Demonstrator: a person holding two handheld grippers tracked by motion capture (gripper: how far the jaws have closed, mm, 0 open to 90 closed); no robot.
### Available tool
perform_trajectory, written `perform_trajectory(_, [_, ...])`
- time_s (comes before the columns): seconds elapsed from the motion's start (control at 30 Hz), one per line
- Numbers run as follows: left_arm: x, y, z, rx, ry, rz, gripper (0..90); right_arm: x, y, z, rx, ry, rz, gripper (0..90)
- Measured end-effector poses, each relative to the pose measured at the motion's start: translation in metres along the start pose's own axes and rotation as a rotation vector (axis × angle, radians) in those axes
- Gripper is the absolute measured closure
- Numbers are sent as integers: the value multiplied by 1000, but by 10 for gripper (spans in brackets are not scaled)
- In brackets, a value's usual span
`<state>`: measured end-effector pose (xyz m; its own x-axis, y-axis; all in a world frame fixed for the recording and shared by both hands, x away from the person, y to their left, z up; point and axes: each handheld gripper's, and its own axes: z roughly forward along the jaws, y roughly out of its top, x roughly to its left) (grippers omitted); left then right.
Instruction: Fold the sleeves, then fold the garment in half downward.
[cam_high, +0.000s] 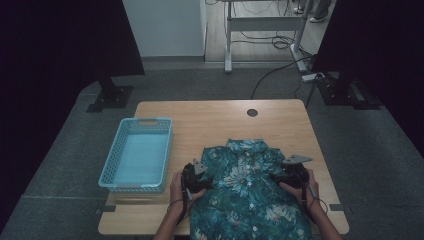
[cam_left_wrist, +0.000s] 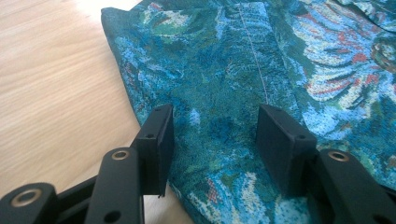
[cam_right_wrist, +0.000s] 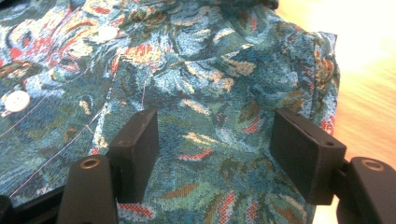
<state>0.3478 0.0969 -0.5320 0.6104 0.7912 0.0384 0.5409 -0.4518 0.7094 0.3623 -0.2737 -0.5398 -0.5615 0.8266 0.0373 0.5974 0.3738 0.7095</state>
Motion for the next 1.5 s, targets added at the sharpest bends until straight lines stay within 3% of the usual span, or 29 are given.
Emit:
perform_trajectory(0.37, [-2, -21, -22, 2, -39, -21, 470, 28, -14, -15, 4, 28, -28, 328])
perform_trajectory(0.73, [-9, -34, -33, -24, -46, -22, 446, 40, -28, -26, -23, 24, -25, 324])
perform_trajectory(1.03, [-8, -35, -32, -22, -58, -16, 386, 39, -29, -26, -26, 31, -34, 316])
perform_trajectory(1.17, [-7, -28, -34, 5, -33, -46, 353, 39, -27, -25, -19, 26, -33, 297])
perform_trajectory(1.37, [-5, -14, -42, -42, -42, -50, 347, 39, -26, -29, -28, 15, -32, 257])
perform_trajectory(1.5, [3, -10, -38, -72, -68, -95, 341, 38, -26, -36, -64, 12, -17, 257])
